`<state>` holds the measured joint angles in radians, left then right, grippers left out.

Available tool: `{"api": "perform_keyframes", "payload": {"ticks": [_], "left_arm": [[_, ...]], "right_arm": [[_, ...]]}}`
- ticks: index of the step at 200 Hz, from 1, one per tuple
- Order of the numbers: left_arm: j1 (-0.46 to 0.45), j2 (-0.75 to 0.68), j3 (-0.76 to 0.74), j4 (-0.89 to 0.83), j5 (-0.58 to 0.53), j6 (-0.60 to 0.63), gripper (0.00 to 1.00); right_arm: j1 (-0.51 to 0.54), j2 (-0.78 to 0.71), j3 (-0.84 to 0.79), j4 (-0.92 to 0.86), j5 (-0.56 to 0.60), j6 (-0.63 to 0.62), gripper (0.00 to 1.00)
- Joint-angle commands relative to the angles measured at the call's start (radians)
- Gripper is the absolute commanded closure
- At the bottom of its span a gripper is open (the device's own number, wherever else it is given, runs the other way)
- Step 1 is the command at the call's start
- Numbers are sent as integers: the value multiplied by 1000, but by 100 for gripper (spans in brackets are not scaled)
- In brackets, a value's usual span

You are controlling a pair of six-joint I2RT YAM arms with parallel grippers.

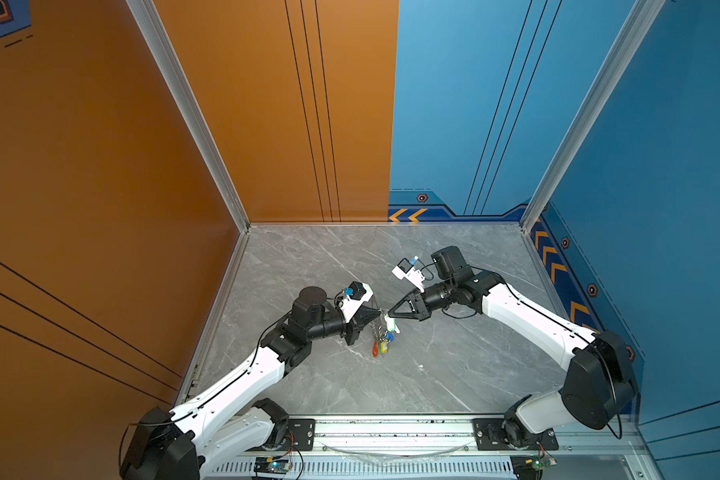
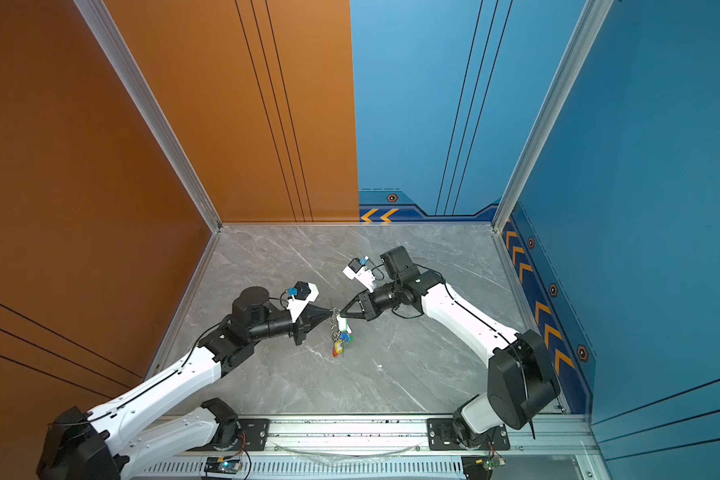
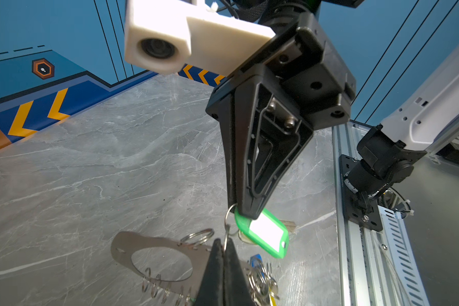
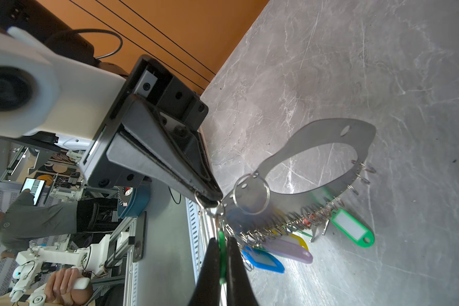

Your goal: Remove the keys from the keyring

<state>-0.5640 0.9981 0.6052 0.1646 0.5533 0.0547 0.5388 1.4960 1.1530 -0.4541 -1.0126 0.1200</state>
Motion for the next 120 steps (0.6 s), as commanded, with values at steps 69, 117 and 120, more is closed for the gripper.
{"api": "perform_keyframes", "payload": {"ticks": [69, 117, 120], "left_arm": [[21, -97, 9, 131, -46, -45, 100], [20, -108, 1, 130, -59, -49, 100], [20, -108, 2, 131, -58, -50, 100]], "right_arm": [[-58, 15, -77, 32, 267, 103, 100], [-97, -15, -126, 108, 313, 164, 100], [-98, -16, -128, 108, 317, 164, 100]]}}
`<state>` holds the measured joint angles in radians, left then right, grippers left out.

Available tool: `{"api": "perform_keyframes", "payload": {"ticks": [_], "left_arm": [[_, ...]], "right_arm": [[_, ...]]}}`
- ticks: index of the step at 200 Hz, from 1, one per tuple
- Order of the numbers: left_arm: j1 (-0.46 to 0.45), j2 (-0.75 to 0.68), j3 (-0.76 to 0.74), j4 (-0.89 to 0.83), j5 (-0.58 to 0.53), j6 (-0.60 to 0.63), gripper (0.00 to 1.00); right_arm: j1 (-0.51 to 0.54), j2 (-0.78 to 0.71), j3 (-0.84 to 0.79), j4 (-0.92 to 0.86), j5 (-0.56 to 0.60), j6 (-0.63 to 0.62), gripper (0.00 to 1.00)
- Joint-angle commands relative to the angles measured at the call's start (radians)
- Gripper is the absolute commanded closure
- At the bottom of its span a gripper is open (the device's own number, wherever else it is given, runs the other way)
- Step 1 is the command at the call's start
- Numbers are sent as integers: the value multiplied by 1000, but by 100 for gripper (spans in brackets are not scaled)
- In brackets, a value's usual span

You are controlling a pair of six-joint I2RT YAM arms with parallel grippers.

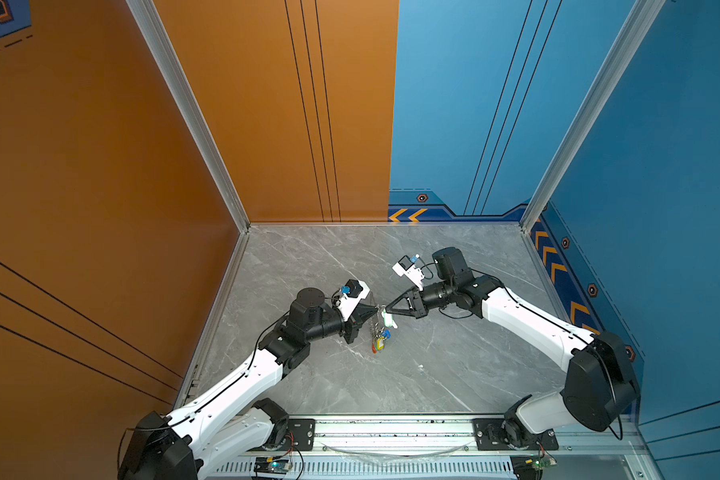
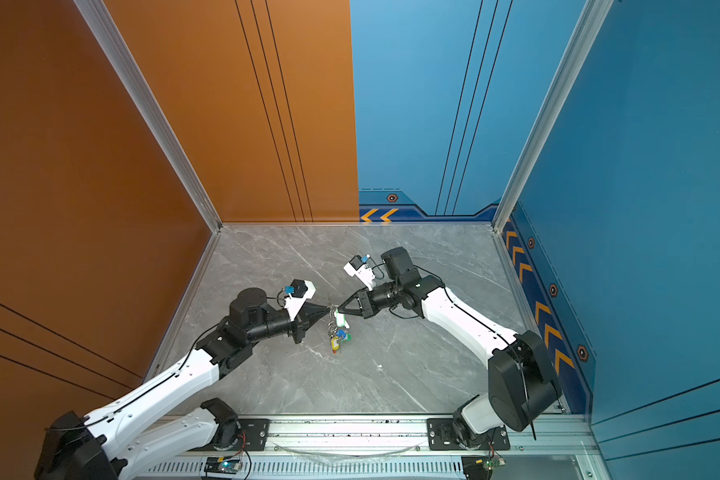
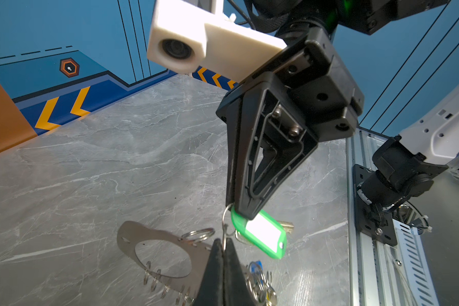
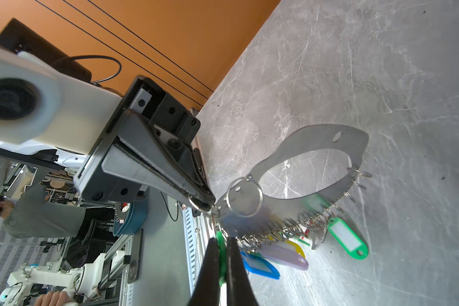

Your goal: Remove the keys from the keyring

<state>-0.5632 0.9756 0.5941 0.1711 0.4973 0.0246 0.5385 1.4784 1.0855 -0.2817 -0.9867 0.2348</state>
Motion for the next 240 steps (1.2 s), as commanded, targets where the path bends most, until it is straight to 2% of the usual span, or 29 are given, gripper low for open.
{"api": "perform_keyframes", "payload": {"ticks": [1, 57, 130, 153, 184, 211, 240], "left_arm": [[19, -85, 13, 124, -1, -19, 100], [19, -86, 16, 124, 7, -27, 100], [16, -62, 39, 124, 37, -30, 100], [16, -54, 50, 124, 64, -31, 100], [18, -30, 87, 76, 103, -28, 100], [20, 4, 125, 31, 162, -26, 100], [24, 45, 169, -27, 230, -21, 100]], "right_arm": [[-99, 2, -61, -63, 292, 50, 100], [-107, -7, -79, 13, 325, 112, 100], [-81, -23, -110, 74, 149, 104, 100], [-81, -42, -139, 114, 110, 103, 92], [-86, -62, -146, 153, 47, 93, 74], [-83, -67, -141, 185, 4, 91, 65], [-80, -81, -148, 317, -42, 159, 62]]}}
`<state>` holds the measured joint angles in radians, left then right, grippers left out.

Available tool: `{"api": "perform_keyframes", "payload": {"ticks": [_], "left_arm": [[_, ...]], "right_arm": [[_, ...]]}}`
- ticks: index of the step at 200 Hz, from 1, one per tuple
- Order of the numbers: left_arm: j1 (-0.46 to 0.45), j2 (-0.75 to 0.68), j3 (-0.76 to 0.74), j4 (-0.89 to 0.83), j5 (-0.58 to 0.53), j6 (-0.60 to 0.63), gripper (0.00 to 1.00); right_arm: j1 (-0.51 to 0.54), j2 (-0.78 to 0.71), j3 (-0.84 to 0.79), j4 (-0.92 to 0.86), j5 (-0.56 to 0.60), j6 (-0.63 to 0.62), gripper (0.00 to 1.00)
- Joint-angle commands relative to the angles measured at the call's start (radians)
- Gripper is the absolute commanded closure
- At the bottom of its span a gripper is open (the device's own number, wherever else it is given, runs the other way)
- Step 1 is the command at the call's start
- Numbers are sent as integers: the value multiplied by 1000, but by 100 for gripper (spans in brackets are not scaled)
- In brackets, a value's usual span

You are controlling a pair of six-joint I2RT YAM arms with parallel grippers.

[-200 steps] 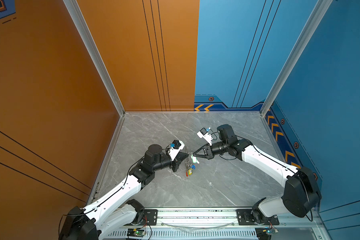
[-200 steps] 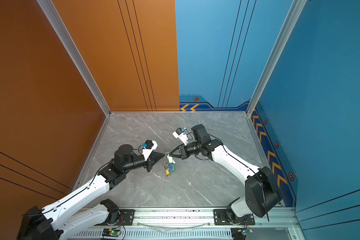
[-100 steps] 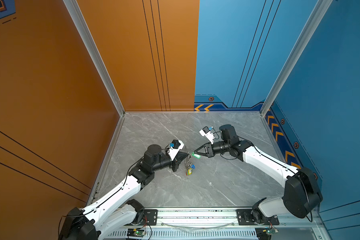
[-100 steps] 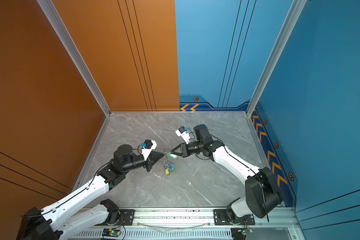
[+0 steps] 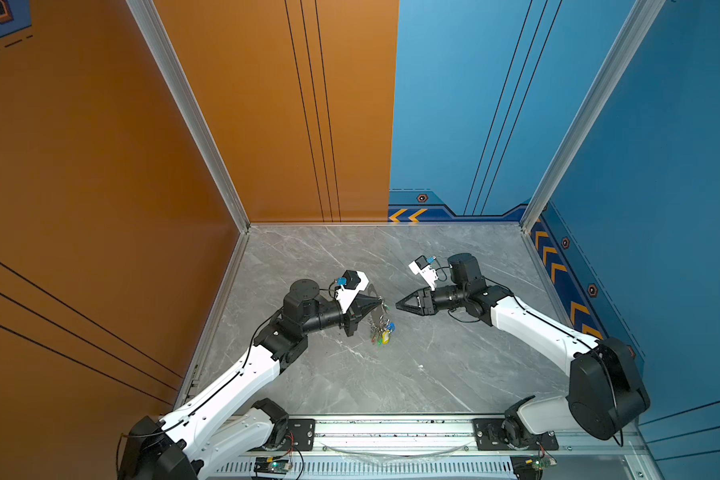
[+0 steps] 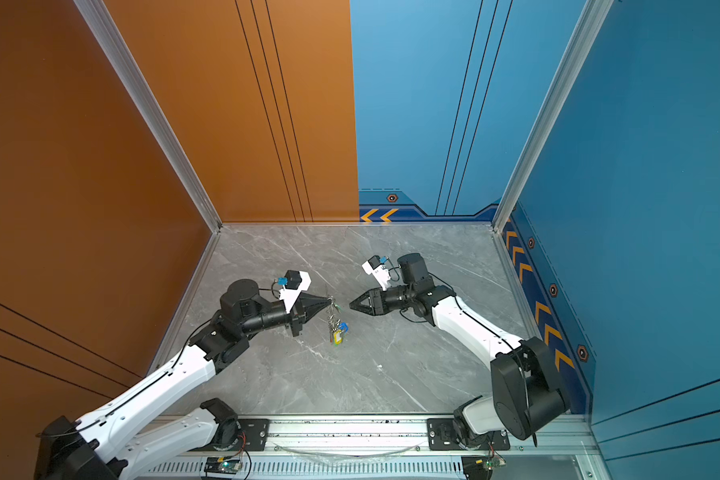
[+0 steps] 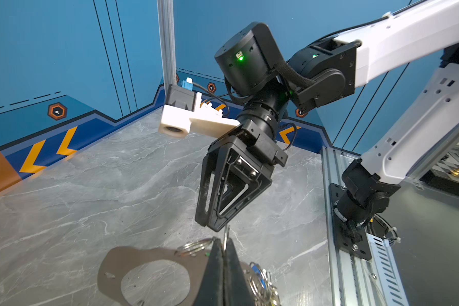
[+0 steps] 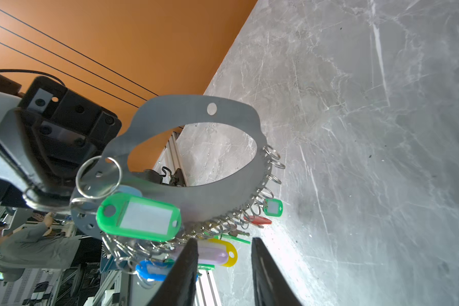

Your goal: Remove the keys from the keyring

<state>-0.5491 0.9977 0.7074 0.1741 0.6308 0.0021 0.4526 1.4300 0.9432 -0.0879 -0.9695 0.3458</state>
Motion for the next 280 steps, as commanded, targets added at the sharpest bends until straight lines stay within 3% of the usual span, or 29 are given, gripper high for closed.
{"api": "perform_keyframes", "payload": {"ticks": [1, 54, 92, 141, 240, 280], "left_arm": [[9, 24, 57, -32, 99, 1, 100], [32, 53, 97, -59, 198, -5, 100], [73, 81, 112, -27, 257, -37, 100], [97, 115, 140, -12, 291, -56, 100], [97, 126, 143, -13, 278, -73, 100], [98, 139, 139, -12, 258, -61, 100]], "right_arm": [[6, -33, -7, 128, -62, 51, 61], [30, -58, -42, 407, -159, 248, 60], [54, -58, -68, 441, -159, 307, 58], [36, -134, -101, 327, -142, 223, 57], [99, -37, -67, 492, -136, 318, 58], [106, -29, -45, 499, -143, 324, 64]]}}
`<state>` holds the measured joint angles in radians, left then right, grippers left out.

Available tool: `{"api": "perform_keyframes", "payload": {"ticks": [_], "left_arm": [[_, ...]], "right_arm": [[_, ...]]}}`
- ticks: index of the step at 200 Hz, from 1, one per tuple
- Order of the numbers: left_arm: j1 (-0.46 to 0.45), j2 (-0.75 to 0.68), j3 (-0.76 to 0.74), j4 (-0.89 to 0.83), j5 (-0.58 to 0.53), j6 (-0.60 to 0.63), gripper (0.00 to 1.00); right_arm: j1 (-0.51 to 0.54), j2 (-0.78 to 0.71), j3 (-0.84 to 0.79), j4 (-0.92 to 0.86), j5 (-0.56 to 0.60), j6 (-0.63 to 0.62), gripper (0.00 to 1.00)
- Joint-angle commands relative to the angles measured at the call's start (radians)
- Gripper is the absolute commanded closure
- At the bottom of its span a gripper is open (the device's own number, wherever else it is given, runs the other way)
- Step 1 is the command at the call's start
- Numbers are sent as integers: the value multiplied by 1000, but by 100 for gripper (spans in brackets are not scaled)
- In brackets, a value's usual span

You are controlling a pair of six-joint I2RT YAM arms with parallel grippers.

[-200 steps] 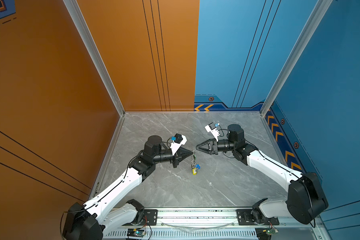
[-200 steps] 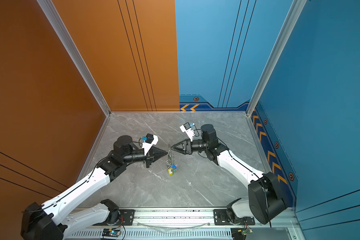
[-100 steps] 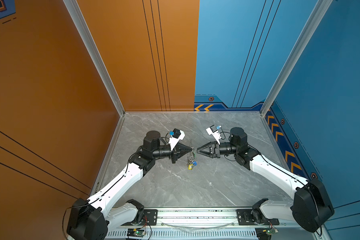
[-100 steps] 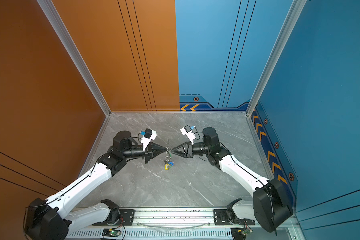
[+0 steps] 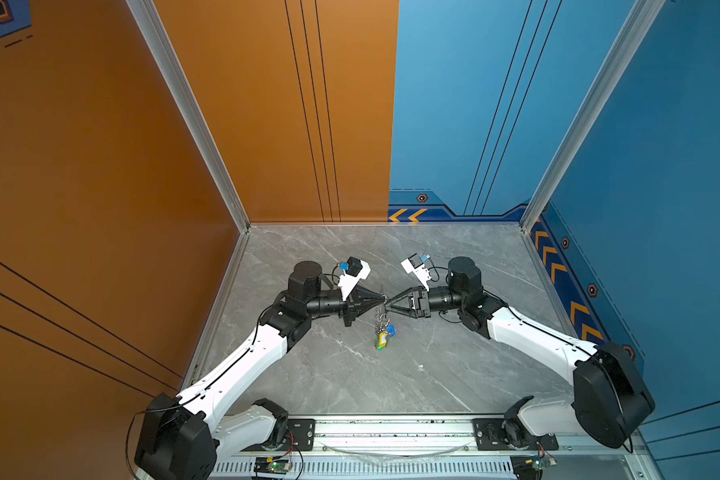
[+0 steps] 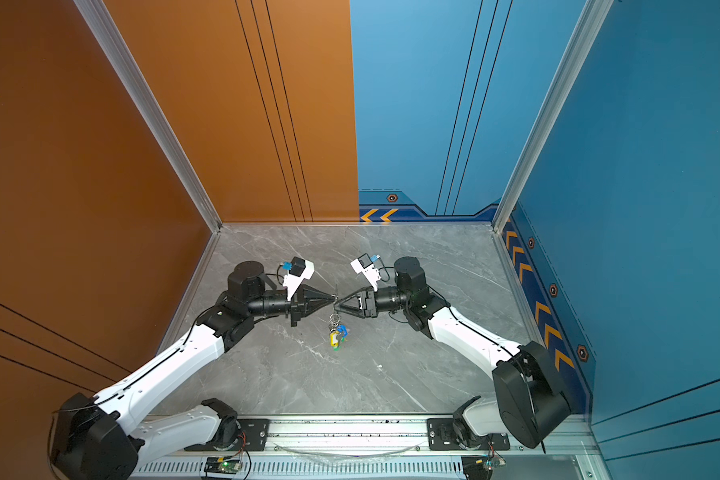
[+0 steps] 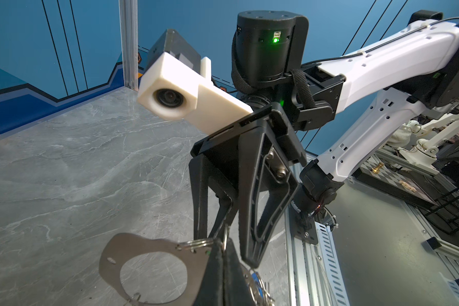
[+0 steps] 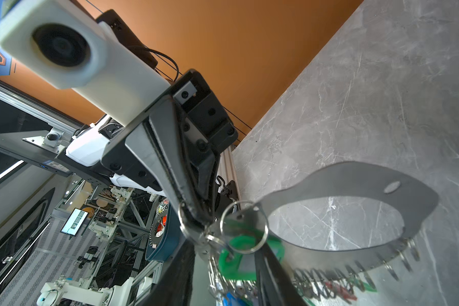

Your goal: Remove the keys from the keyring

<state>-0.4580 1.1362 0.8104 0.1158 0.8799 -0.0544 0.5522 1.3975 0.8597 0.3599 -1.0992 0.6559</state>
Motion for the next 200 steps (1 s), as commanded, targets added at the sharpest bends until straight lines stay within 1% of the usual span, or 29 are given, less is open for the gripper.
{"api": "perform_keyframes", "payload": {"ticks": [1, 16, 35, 59, 80, 102, 126, 152, 183, 200], "left_arm": [[7, 2, 36, 46, 8, -4, 100], [9, 4, 36, 46, 5, -1, 100], [12, -1, 35, 46, -6, 3, 100], [17, -6, 30, 47, -10, 5, 100], [17, -7, 30, 47, -9, 3, 100], [17, -11, 26, 47, -12, 3, 100], [17, -12, 24, 47, -16, 5, 100], [17, -12, 20, 47, -22, 6, 100], [18, -13, 10, 47, -42, 11, 100], [17, -16, 1, 46, -58, 14, 100]], "right_arm": [[7, 4, 40, 51, -15, 14, 64], [6, 0, 39, 42, -16, 9, 69], [4, 0, 38, 15, -13, -6, 73], [-3, -2, 30, -5, -9, -21, 81], [-14, -5, 25, -8, -7, -22, 90], [-24, -9, 26, -12, -6, -22, 96], [-29, -14, 31, -22, -1, -25, 100], [-31, -23, 36, -47, 13, -35, 100], [-40, -51, 64, -185, 39, -113, 100], [-49, -65, 78, -234, 42, -133, 100]]}}
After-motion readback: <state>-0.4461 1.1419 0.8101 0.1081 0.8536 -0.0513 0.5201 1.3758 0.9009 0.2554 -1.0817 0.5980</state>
